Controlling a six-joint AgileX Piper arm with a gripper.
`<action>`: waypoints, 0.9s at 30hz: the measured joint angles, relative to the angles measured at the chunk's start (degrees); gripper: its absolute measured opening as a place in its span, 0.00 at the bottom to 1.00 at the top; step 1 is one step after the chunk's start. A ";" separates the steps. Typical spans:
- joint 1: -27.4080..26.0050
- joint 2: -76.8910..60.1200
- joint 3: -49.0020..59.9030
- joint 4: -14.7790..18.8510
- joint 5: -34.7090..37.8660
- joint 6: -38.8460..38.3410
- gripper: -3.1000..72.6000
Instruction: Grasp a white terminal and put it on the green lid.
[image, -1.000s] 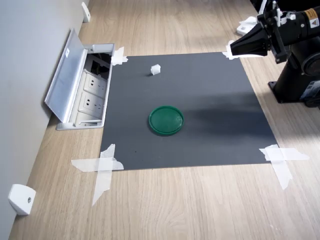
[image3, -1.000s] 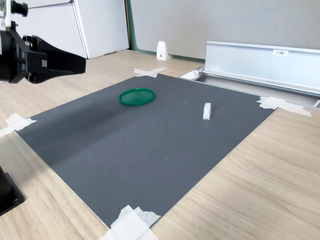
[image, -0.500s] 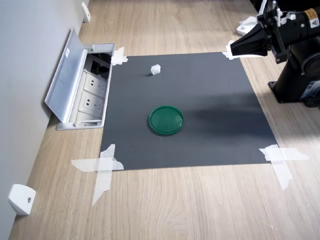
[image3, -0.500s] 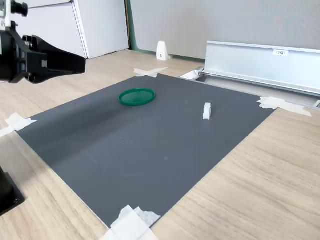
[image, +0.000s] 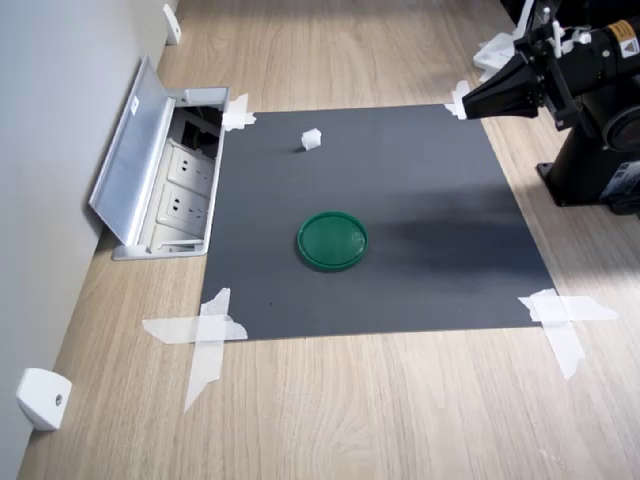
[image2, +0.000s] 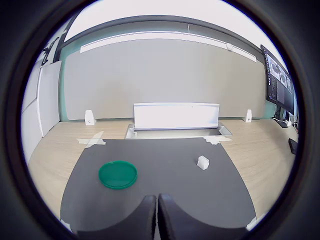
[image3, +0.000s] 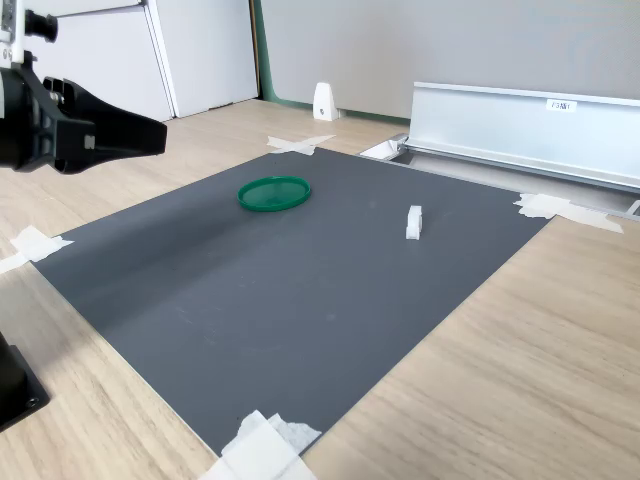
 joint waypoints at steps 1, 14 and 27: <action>0.00 0.00 0.00 -0.13 -0.08 0.00 0.03; 0.00 10.34 -13.96 -5.70 1.86 -0.59 0.03; 0.00 42.74 -34.01 -10.97 25.24 -0.71 0.03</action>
